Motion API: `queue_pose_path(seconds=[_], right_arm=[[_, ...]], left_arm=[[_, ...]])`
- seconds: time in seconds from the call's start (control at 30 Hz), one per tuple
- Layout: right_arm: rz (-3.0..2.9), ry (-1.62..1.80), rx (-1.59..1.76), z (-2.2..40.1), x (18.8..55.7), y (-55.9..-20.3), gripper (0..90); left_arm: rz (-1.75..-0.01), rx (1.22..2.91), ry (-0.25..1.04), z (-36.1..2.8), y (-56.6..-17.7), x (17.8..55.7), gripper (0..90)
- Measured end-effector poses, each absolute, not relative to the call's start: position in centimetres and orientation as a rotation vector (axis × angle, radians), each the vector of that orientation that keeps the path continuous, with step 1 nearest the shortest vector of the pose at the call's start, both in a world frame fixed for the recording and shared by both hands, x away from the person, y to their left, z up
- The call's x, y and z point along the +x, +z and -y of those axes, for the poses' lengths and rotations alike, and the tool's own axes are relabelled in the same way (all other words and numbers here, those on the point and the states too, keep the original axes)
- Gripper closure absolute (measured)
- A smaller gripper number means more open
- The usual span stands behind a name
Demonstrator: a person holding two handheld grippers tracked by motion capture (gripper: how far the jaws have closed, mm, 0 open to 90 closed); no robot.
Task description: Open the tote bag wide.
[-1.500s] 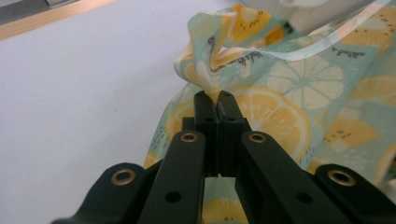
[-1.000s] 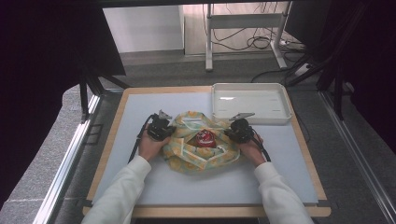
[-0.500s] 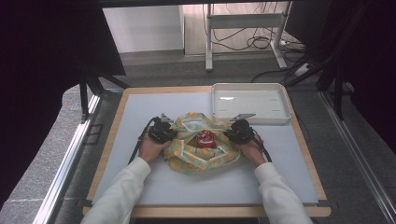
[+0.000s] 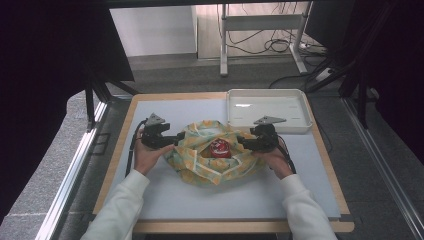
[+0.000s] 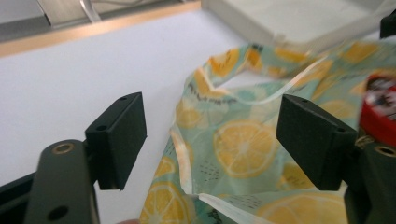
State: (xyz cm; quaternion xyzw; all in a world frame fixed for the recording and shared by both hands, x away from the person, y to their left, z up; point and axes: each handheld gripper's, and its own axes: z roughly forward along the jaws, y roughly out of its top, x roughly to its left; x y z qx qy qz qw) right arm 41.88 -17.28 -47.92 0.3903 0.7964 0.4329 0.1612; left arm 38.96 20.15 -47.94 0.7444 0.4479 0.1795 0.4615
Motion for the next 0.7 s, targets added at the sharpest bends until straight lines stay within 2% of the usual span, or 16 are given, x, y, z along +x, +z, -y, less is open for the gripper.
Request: queue_pose_path(seconds=[0.07, 0.17, 0.23, 0.47, 0.53, 0.7], right_arm=[[-2.269, 1.266, 1.100, 17.3, 41.4, -47.2, 31.8], [-2.278, 1.298, 1.073, 17.5, 40.7, -46.4, 32.7], [-2.289, 1.307, 1.054, 17.6, 40.2, -46.0, 34.3], [-2.317, 1.332, 1.032, 18.3, 38.7, -45.2, 40.6], [-2.331, 1.315, 1.026, 18.2, 38.4, -45.1, 44.4], [-2.377, 1.302, 1.012, 17.9, 38.0, -45.0, 63.0]], left_arm=[[-1.083, 1.824, 0.432, -20.3, -47.4, 38.4, 25.8], [-1.065, 1.829, 0.409, -20.1, -46.9, 37.6, 39.2], [-1.056, 1.846, 0.415, -19.8, -46.6, 37.0, 43.8], [-1.007, 1.868, 0.372, -18.9, -46.1, 35.7, 53.0], [-0.999, 1.869, 0.370, -18.7, -46.1, 35.4, 58.4], [-0.979, 1.889, 0.324, -18.3, -46.4, 35.1, 82.3]])
